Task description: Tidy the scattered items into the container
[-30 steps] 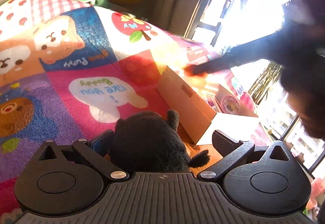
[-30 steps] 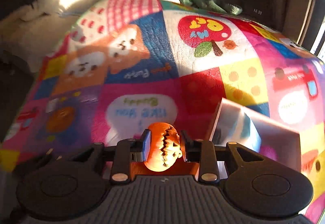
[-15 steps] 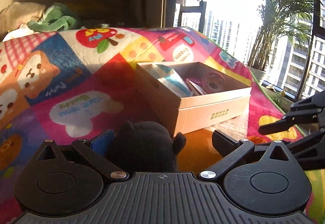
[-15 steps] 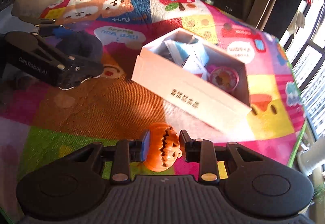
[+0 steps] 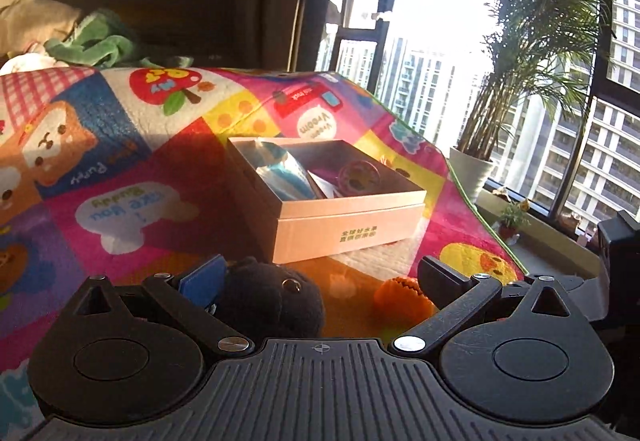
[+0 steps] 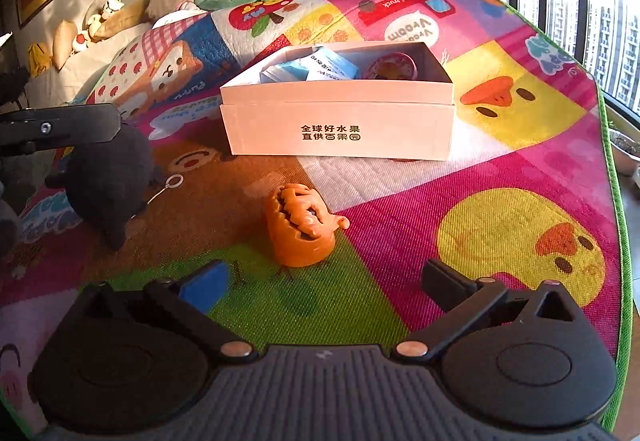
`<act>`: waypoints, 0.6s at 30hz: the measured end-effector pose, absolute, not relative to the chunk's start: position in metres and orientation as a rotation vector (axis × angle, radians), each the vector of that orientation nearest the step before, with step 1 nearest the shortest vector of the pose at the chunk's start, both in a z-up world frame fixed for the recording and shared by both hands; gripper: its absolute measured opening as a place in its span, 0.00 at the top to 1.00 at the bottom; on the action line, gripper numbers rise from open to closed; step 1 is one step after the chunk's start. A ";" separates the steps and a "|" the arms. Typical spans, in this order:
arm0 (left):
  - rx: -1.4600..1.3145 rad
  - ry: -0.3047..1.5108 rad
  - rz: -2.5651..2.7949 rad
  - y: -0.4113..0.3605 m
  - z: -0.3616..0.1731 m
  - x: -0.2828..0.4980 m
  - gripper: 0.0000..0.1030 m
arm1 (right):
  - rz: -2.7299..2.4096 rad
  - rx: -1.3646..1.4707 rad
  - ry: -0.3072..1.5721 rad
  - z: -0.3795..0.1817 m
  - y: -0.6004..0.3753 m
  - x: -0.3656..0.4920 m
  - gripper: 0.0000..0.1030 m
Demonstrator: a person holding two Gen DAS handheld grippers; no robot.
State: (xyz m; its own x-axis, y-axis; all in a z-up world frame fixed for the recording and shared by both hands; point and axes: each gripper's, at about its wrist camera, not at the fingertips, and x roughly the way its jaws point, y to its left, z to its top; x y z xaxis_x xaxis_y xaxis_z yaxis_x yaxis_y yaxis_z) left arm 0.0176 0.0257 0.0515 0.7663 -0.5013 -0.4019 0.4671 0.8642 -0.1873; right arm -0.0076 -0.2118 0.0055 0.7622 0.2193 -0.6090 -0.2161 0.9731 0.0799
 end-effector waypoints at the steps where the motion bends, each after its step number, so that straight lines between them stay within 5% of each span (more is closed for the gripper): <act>1: -0.084 0.457 -0.540 0.026 0.052 0.016 0.00 | 0.227 -0.005 0.661 0.005 -0.209 -0.008 0.00; 18: 0.058 0.544 -0.443 -0.048 0.076 0.027 0.00 | 0.213 -0.041 0.627 -0.001 -0.204 -0.013 0.00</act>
